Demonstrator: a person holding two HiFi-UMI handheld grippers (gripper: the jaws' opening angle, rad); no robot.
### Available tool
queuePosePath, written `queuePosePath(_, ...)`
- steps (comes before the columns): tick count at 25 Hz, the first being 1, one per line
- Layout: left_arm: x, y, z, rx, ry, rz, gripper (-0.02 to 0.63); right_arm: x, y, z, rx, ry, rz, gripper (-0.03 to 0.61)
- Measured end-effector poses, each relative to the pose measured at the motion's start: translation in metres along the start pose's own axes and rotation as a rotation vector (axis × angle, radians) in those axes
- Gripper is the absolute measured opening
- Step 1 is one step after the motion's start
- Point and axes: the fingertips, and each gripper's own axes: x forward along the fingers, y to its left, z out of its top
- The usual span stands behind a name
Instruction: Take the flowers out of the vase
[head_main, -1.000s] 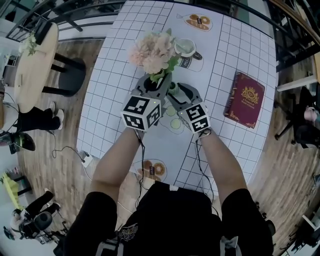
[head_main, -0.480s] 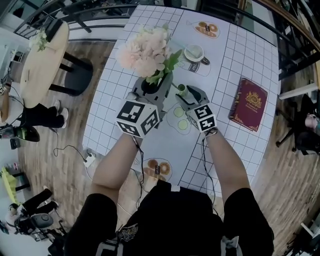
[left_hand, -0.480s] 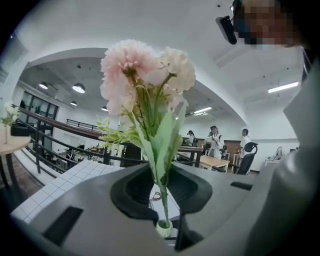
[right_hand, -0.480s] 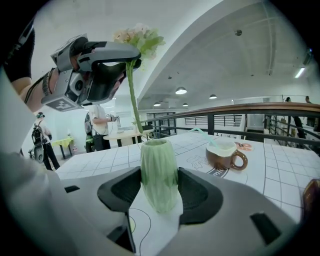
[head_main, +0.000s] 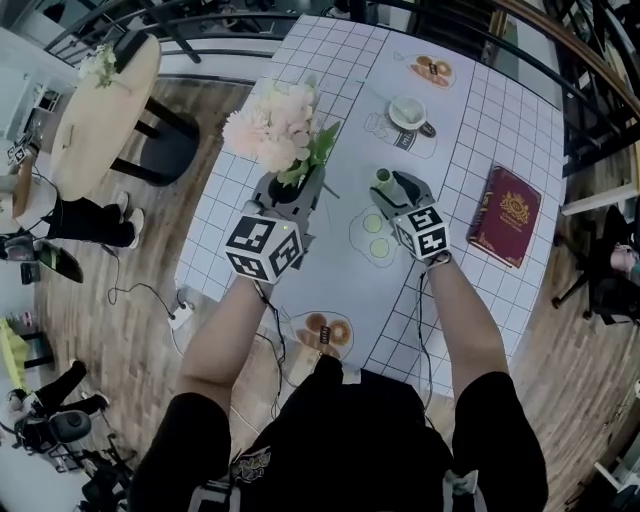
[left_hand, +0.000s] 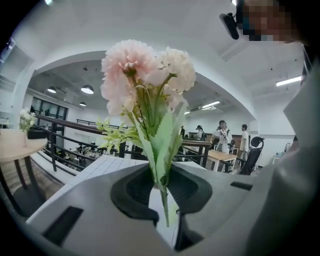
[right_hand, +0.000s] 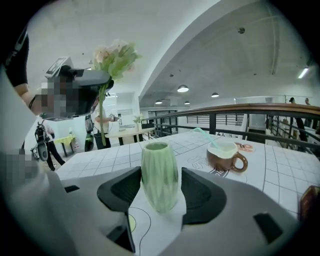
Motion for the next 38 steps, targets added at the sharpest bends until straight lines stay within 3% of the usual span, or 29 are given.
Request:
queuePosePath(9, -0.057, 0.016, -0.038, -0.052, 0.052, 0.049, 0.071, -0.058, 0.01, 0.015, 0.014, -0.052, -0.093, 0.245)
queuePosePath(12, -0.078, 0.009, -0.051, -0.064, 0.065, 0.044, 0.071, -0.087, 0.024, 0.022, 0.081, -0.096, -0.12, 0.244)
queuePosePath(13, -0.085, 0.006, -0.054, -0.065, 0.066, 0.041, 0.071, -0.097, 0.029, 0.026, 0.12, -0.119, -0.126, 0.226)
queuePosePath(15, -0.101, 0.001, -0.059, -0.067, 0.071, 0.037, 0.071, -0.116, 0.041, 0.032, 0.196, -0.158, -0.137, 0.059)
queuePosePath(17, -0.118, -0.002, -0.064, -0.067, 0.076, 0.036, 0.071, -0.132, 0.056, 0.036, 0.24, -0.179, -0.148, 0.026)
queuePosePath(31, -0.215, -0.043, -0.079, -0.094, 0.086, -0.031, 0.071, -0.223, 0.179, 0.058, 0.272, -0.212, -0.2, 0.021)
queuePosePath(38, -0.255, -0.065, -0.091, -0.103, 0.101, -0.082, 0.071, -0.253, 0.227, 0.045, 0.294, -0.231, -0.231, 0.021)
